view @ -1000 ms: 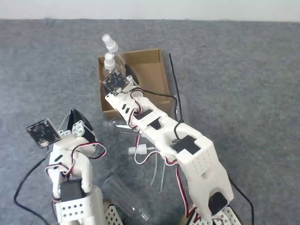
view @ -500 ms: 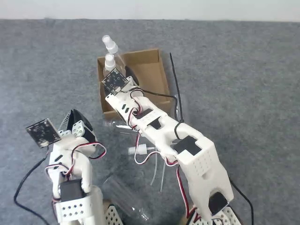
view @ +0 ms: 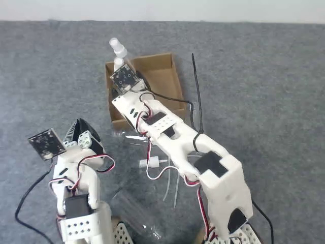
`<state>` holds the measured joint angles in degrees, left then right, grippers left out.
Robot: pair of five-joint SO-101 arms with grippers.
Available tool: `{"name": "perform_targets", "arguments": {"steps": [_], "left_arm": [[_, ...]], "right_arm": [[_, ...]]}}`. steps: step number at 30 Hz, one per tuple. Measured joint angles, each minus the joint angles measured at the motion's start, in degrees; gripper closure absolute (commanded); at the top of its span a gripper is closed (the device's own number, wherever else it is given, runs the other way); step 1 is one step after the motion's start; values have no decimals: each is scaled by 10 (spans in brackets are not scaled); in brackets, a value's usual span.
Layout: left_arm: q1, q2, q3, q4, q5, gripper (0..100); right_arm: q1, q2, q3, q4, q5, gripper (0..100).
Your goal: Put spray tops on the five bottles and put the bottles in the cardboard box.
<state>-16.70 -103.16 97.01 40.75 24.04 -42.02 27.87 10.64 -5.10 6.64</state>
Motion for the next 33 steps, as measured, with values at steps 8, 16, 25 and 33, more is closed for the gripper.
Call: {"name": "perform_targets", "arguments": {"steps": [8,16,25,33], "left_arm": [[0,0,0,0,0,987],[0,0,0,0,0,987],[0,0,0,0,0,987],[0,0,0,0,0,987]], "right_arm": [[0,-46,0,92,-3,700],[0,-148,0,256,-3,701],[20,-308,0,446,-3,702],[102,-425,0,509,-3,702]]}}
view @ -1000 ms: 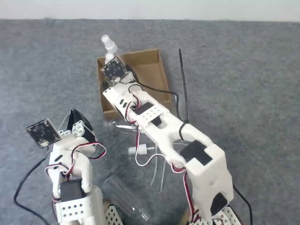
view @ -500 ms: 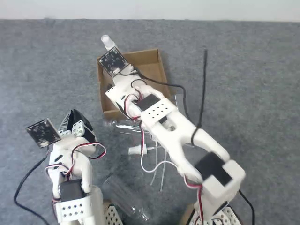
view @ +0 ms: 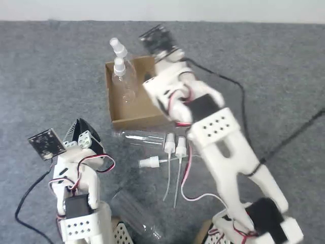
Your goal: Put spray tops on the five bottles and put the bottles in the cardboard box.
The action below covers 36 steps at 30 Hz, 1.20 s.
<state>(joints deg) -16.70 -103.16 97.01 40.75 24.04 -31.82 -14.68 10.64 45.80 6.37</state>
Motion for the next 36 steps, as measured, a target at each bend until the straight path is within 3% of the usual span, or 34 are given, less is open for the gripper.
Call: {"name": "perform_targets", "arguments": {"steps": [3,9,24,31,36], "left_arm": [[0,0,0,0,0,987],[0,0,0,0,0,987],[0,0,0,0,0,987],[0,0,0,0,0,987],[0,0,0,0,0,987]], "right_arm": [[20,-16,0,2,0,721],[36,-64,0,52,0,851],[35,-132,36,275,0,847],[36,-132,137,281,0,847],[46,-132,215,197,0,847]]}}
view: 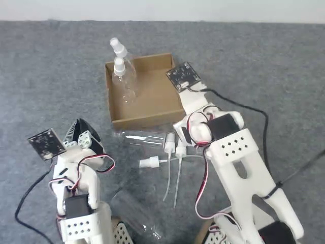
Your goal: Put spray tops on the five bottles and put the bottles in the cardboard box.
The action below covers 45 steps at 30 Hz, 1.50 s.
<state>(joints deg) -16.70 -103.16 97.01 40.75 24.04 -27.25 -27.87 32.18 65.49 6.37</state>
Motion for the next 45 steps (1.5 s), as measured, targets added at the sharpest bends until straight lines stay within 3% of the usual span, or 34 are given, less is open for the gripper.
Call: {"name": "perform_targets", "arguments": {"steps": [9,21,27,34,45], "left_arm": [[0,0,0,0,0,987],[0,0,0,0,0,987],[0,0,0,0,0,987],[0,0,0,0,0,987],[0,0,0,0,0,987]], "right_arm": [[40,11,70,-130,0,825],[43,179,70,-242,-25,778],[62,235,69,-250,-27,782],[106,261,64,-250,-26,929],[156,261,62,-250,-43,935]]}}
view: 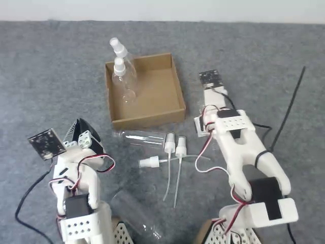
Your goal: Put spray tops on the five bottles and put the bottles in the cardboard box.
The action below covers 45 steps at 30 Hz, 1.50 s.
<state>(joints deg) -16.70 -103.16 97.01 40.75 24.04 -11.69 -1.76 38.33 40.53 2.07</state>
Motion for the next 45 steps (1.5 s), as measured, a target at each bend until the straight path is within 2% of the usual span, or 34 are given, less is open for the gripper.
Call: {"name": "perform_targets", "arguments": {"steps": [9,17,21,29,45], "left_arm": [[0,0,0,0,0,987],[0,0,0,0,0,987],[0,0,0,0,0,987],[0,0,0,0,0,987],[0,0,0,0,0,987]], "right_arm": [[65,0,0,0,-162,935],[69,0,0,0,-437,935],[69,-14,1,0,-521,935],[70,-74,1,20,-610,935],[29,-74,1,26,-622,930]]}}
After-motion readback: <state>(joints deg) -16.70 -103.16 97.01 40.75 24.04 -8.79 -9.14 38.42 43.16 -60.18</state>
